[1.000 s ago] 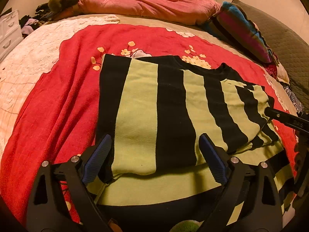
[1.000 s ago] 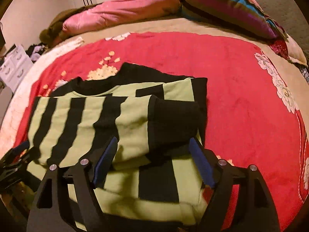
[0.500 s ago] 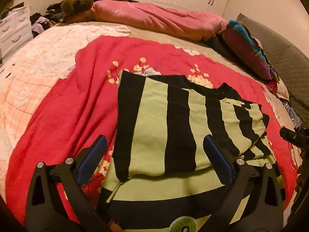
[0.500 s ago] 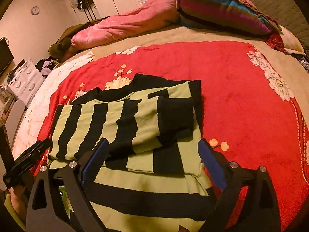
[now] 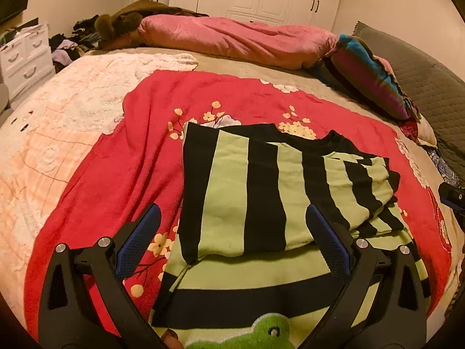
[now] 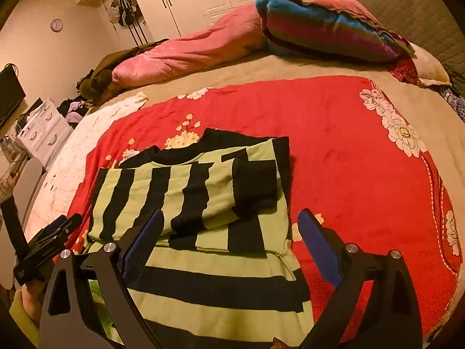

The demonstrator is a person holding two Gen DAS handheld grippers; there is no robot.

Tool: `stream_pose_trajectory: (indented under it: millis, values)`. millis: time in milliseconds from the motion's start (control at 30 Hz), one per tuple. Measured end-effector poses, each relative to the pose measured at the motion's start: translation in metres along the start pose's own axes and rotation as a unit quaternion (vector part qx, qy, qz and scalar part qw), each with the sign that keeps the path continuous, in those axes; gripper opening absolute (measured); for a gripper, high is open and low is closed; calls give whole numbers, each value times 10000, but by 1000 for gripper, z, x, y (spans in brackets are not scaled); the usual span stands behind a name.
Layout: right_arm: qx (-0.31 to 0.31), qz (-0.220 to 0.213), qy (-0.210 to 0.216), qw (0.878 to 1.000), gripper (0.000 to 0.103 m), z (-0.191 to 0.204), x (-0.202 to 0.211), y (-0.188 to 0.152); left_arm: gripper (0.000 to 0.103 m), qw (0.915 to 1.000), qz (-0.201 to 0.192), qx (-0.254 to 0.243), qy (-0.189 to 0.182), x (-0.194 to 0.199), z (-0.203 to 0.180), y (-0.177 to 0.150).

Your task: Fold small clothes

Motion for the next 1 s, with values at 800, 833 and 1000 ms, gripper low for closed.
stream_pose_trajectory:
  millis: [800,833,1000]
  values:
    - [157,-105,142,9997,93,1,44,-19,94,9994,21,-44,357,60,1,-17]
    - [175,-89,126,9997,93,0,45,-21,94,9993,32,-38,370,62,2,-19]
    - [237,-34,94,9997,93,-4,50,-32,94,9989,118,-30,449,76,3,-27]
Point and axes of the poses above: each gripper's, at about its wrist camera, not at the fingertips, and x roughly against the way its jaws point, z to its left, y to its top, the point moved 8 cm from there along -x, roughly the way its jaws point, and after that the axes turned 13 degrees about -y, right-handed, at the moved point
